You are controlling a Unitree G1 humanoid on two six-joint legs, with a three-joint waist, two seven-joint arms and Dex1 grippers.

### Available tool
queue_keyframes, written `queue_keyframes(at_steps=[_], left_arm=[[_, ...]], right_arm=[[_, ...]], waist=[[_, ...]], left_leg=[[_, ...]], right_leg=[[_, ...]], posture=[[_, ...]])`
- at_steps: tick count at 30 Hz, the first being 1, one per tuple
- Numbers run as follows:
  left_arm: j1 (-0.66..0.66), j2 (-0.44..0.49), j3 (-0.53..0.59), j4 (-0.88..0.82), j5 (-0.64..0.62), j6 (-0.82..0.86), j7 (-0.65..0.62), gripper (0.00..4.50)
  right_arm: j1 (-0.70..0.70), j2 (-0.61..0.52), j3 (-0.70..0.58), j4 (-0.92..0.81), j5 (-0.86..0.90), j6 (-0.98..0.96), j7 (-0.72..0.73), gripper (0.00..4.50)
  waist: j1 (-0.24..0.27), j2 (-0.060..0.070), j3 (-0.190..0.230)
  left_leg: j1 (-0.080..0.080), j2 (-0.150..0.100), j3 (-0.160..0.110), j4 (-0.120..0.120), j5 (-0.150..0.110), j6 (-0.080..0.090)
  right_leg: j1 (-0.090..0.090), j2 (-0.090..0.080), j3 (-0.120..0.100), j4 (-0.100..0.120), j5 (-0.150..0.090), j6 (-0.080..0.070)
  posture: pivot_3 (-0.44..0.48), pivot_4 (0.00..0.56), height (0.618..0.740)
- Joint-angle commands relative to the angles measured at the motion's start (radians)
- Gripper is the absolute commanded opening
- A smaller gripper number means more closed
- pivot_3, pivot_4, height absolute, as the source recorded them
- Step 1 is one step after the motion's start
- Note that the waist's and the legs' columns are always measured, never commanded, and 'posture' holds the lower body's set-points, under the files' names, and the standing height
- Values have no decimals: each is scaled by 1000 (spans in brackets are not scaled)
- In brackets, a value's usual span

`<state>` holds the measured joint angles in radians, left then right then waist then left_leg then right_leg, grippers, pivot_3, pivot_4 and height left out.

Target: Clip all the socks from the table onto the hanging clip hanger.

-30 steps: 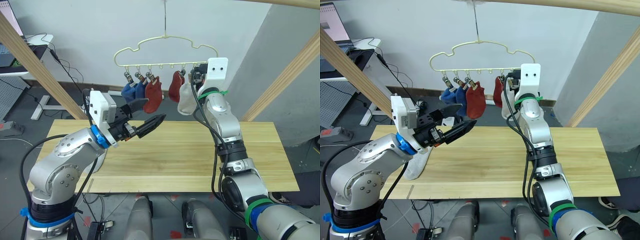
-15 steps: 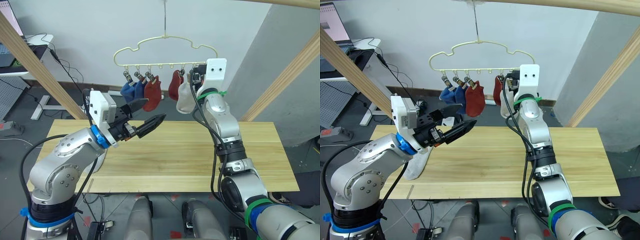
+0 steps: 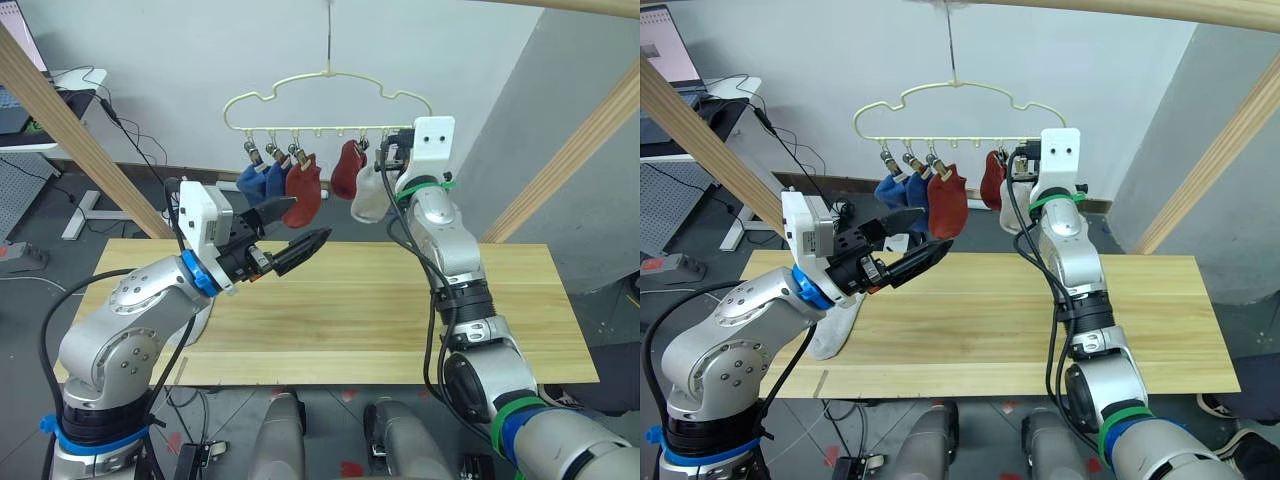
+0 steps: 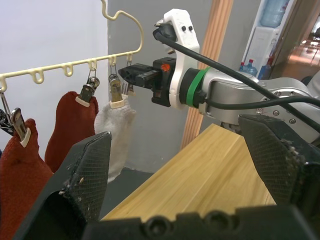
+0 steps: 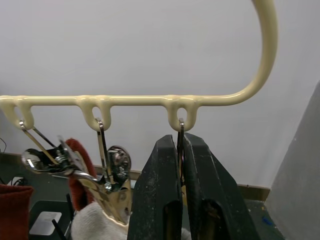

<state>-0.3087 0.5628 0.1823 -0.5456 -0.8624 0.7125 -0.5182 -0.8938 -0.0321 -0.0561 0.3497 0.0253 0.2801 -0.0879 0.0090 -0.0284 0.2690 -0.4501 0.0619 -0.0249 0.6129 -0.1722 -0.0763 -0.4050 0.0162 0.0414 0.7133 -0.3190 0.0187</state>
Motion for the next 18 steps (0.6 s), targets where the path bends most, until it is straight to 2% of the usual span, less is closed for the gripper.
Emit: queue_keyframes(at_steps=[1,6,12,18], left_arm=[[37,16,3,18,65,-27,16,4500],[120,77,-6,175,239,-63,24,4500],[132,102,12,467,447,-209,56,4500],[62,85,20,800,558,-360,76,4500]], right_arm=[[-1,-70,-18,-76,46,67,110,17],[-42,-220,-47,-117,203,343,365,17],[-134,-296,-141,-141,392,705,449,17],[-158,-322,-141,-186,439,816,455,17]], waist=[[0,0,0],[0,1,0],[-1,1,0],[-1,1,0]], left_leg=[[0,0,0,0,0,0],[1,0,0,-1,0,0],[1,0,0,-1,0,1],[0,1,1,-3,0,1]], right_leg=[[0,0,0,0,0,0],[0,0,0,0,0,0],[0,0,0,0,0,0],[-2,0,0,-2,0,0]], posture=[[137,252,740],[111,256,740],[106,261,740],[96,261,740]])
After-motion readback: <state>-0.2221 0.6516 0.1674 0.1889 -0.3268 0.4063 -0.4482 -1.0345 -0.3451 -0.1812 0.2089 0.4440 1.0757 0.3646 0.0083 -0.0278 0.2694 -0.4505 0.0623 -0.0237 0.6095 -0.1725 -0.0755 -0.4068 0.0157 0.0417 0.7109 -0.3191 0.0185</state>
